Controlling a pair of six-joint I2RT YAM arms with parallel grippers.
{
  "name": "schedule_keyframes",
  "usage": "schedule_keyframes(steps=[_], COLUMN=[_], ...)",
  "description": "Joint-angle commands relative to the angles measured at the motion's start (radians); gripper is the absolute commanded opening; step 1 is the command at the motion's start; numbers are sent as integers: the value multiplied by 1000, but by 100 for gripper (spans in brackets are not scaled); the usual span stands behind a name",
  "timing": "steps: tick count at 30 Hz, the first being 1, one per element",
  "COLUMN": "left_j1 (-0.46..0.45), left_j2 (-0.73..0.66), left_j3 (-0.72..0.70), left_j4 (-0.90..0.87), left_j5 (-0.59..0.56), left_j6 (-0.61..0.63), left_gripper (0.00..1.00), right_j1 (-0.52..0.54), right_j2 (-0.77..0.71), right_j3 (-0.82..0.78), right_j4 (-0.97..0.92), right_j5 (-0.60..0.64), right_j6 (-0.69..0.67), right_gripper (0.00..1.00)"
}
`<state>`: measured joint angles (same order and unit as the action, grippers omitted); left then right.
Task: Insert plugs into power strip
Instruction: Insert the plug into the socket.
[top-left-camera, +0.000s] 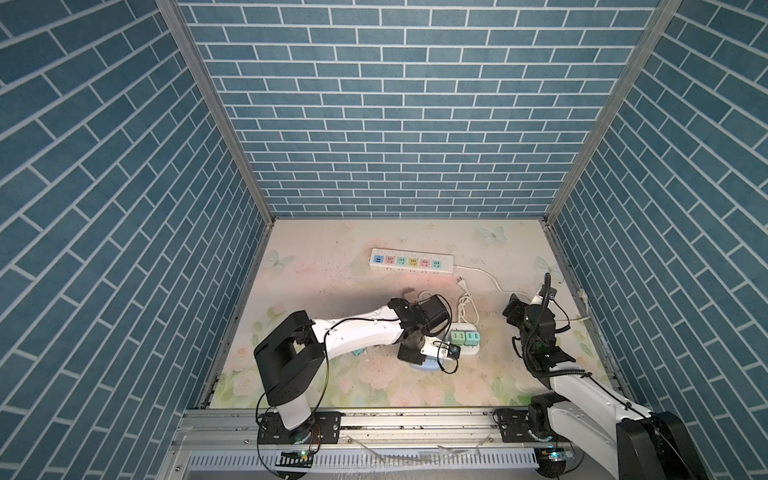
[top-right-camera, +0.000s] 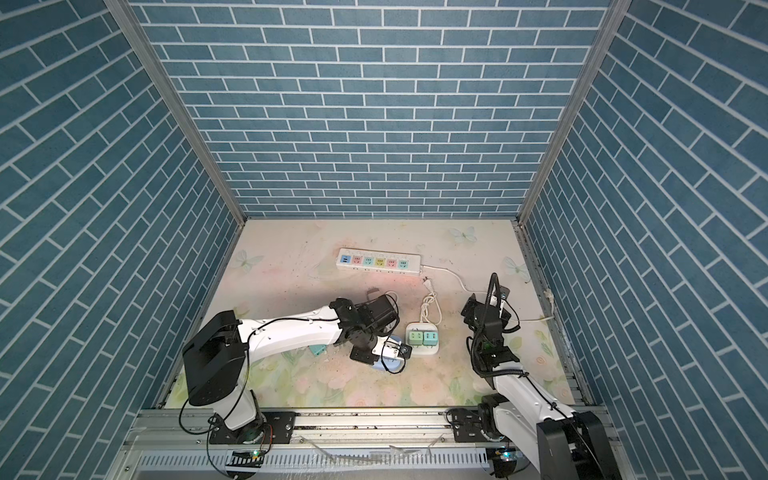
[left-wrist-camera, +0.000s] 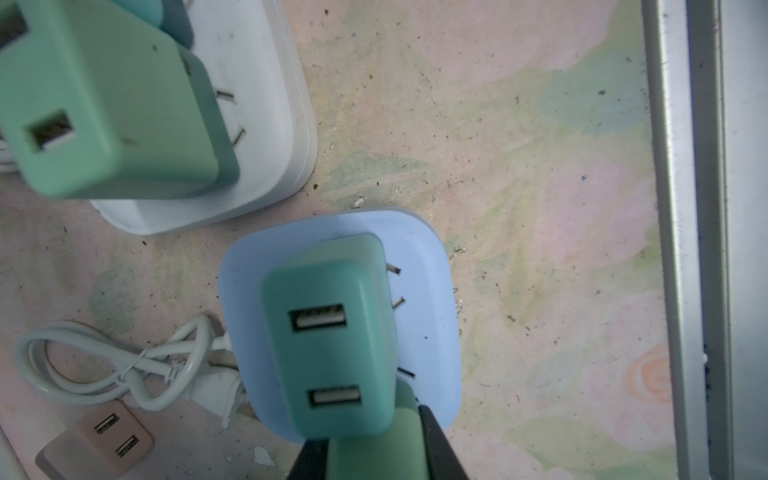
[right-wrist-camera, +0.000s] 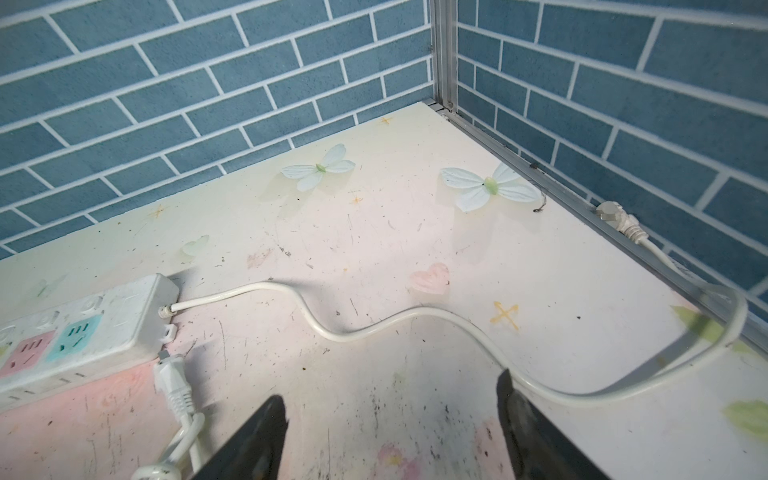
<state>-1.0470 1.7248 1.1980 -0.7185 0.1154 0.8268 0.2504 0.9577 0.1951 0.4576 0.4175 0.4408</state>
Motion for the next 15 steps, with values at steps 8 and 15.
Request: schedule_keyframes(steps=[8, 15], left_j1=[28, 42], left_j2=[77, 123], left_j3=[57, 82], left_j4=[-79, -91], left_j5=[31, 68], left_j6=[-38, -63], left_gripper=[0, 0], right_j1=[-2, -2], right_j2=[6, 7], right_j3=[12, 12], right_j4=[19, 18], right_j5=[-7, -8], right_j6=[21, 21], right_gripper=[81, 81])
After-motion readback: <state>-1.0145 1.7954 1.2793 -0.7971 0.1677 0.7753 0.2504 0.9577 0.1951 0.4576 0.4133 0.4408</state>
